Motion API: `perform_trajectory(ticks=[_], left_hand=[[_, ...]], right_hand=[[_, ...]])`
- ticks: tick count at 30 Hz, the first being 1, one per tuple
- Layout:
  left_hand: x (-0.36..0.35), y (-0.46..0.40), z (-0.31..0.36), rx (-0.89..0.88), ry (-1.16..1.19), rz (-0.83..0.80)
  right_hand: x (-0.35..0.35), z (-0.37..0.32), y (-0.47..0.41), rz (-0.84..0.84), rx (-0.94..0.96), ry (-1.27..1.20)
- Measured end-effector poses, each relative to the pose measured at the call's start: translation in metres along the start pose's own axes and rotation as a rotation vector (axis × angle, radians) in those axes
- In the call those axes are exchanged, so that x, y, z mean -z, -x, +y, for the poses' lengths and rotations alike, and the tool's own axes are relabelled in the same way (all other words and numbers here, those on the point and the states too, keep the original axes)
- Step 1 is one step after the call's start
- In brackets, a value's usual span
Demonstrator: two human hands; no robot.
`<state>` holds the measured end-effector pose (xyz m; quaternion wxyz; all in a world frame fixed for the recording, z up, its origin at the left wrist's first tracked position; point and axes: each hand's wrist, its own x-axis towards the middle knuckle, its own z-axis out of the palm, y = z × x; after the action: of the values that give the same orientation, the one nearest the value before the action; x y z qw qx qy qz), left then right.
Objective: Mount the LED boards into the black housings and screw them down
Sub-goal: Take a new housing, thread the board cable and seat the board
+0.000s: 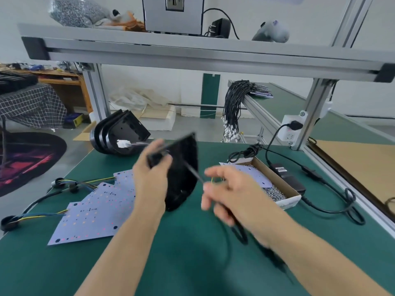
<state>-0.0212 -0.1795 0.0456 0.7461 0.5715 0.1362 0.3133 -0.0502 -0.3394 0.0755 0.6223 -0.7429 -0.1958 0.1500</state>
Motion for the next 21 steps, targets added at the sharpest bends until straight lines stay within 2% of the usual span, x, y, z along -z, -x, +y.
perform_trajectory(ticks=[2, 3, 5, 7, 10, 11, 14, 16, 18, 21], left_hand=[[-0.009, 0.018, -0.005, -0.027, -0.128, -0.218], [-0.013, 0.022, -0.006, -0.003, -0.137, -0.226], [-0.017, 0.017, 0.001, 0.141, -0.01, -0.109], [-0.014, 0.0, 0.012, 0.273, 0.122, 0.041], [-0.001, -0.021, 0.02, 0.306, 0.212, 0.175], [0.002, -0.021, 0.02, 0.288, 0.207, 0.183], [-0.002, -0.003, 0.009, 0.178, 0.085, 0.084], [-0.01, 0.011, 0.002, 0.133, 0.013, 0.043], [-0.014, 0.011, -0.002, 0.195, 0.085, 0.093], [-0.013, -0.005, 0.002, 0.268, 0.185, 0.238]], right_hand=[[0.004, -0.014, -0.029, 0.193, 0.09, 0.144], [0.002, -0.02, -0.041, 0.234, 0.133, 0.235], [-0.004, -0.024, -0.051, 0.191, 0.175, 0.346], [-0.004, -0.011, -0.042, 0.035, 0.147, 0.382], [-0.001, 0.015, -0.009, -0.167, 0.108, 0.381], [-0.001, 0.022, -0.003, -0.152, 0.143, 0.352], [0.001, 0.019, -0.008, 0.127, 0.238, 0.215], [-0.002, -0.003, -0.02, 0.216, 0.257, 0.106], [-0.006, -0.015, -0.027, 0.098, 0.203, 0.126], [-0.01, -0.004, -0.013, -0.049, 0.123, 0.339]])
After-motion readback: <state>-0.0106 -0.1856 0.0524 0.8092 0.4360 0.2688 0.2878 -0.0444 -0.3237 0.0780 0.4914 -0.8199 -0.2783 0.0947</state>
